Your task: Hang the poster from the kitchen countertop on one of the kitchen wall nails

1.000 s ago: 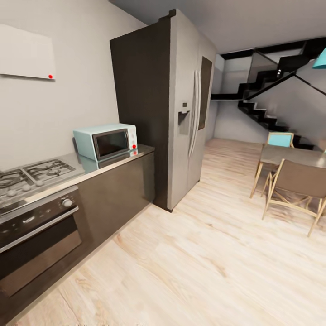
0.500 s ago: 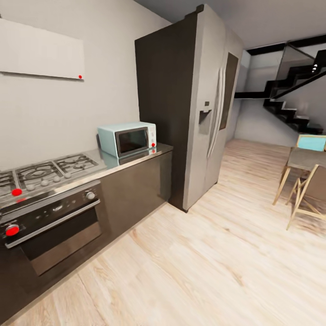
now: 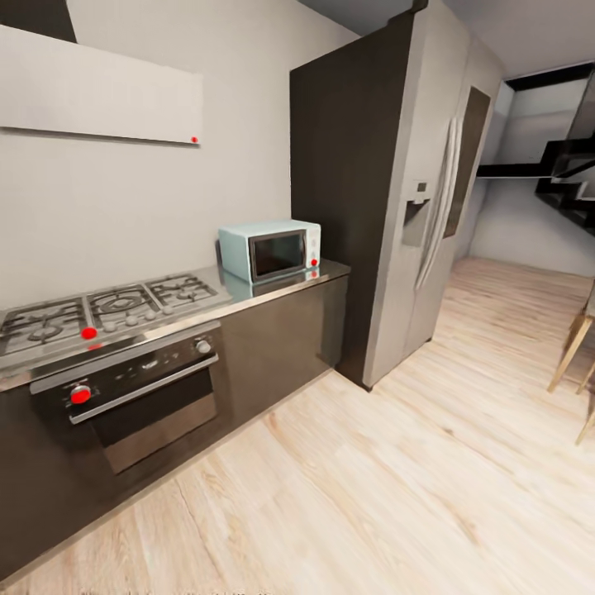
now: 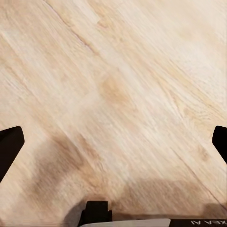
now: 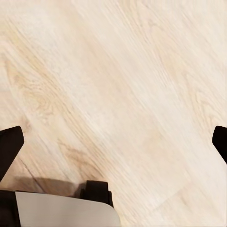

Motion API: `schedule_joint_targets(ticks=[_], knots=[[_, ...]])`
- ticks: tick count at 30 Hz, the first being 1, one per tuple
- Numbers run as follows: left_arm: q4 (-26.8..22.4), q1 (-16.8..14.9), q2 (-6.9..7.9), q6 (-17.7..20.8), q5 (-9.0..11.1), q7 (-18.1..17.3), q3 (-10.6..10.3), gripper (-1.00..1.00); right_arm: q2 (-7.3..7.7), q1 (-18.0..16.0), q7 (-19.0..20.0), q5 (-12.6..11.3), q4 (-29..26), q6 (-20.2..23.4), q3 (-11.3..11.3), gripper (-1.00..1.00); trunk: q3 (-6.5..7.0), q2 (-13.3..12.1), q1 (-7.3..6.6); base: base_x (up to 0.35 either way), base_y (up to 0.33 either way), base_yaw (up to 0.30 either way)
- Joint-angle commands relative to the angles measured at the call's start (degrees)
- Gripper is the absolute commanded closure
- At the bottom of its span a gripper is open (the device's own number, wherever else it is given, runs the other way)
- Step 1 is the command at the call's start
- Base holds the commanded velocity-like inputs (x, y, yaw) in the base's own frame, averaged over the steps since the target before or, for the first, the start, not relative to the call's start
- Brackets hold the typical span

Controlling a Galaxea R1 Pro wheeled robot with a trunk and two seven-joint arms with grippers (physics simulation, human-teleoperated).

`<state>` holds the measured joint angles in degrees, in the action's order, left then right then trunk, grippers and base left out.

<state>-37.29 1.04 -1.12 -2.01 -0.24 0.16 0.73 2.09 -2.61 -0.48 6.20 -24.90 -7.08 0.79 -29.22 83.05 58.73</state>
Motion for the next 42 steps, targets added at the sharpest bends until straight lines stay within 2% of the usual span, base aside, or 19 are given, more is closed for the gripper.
schedule_joint_targets(ticks=[1, 7, 22, 42], knots=[[-0.06, 0.02, -0.03, -0.10, -0.03, 0.02, 0.07, -1.00, 0.02, -0.03, -0.05, 0.48, 0.03, -0.13, 0.08, -1.00, -0.07, 0.03, 0.00, 0.000, 0.000, 0.268], [-0.06, 0.02, -0.03, -0.10, 0.02, 0.02, 0.11, -1.00, 0.08, -0.03, 0.11, 0.48, 0.03, -0.05, 0.01, -1.00, -0.21, 0.03, 0.00, 0.000, -0.093, 0.192], [-0.06, 0.02, -0.10, -0.10, 0.06, 0.02, 0.09, -1.00, 0.16, -0.03, 0.26, 0.56, 1.33, -0.12, 0.00, -1.00, -0.24, 0.03, 0.00, 0.000, -0.251, 0.028], [-0.06, 0.02, -0.04, -0.10, 0.07, 0.02, 0.13, -1.00, -0.09, -0.03, 0.10, 0.65, 1.51, -0.32, 0.08, -1.00, -0.34, 0.03, 0.00, 0.000, -0.031, 0.252]])
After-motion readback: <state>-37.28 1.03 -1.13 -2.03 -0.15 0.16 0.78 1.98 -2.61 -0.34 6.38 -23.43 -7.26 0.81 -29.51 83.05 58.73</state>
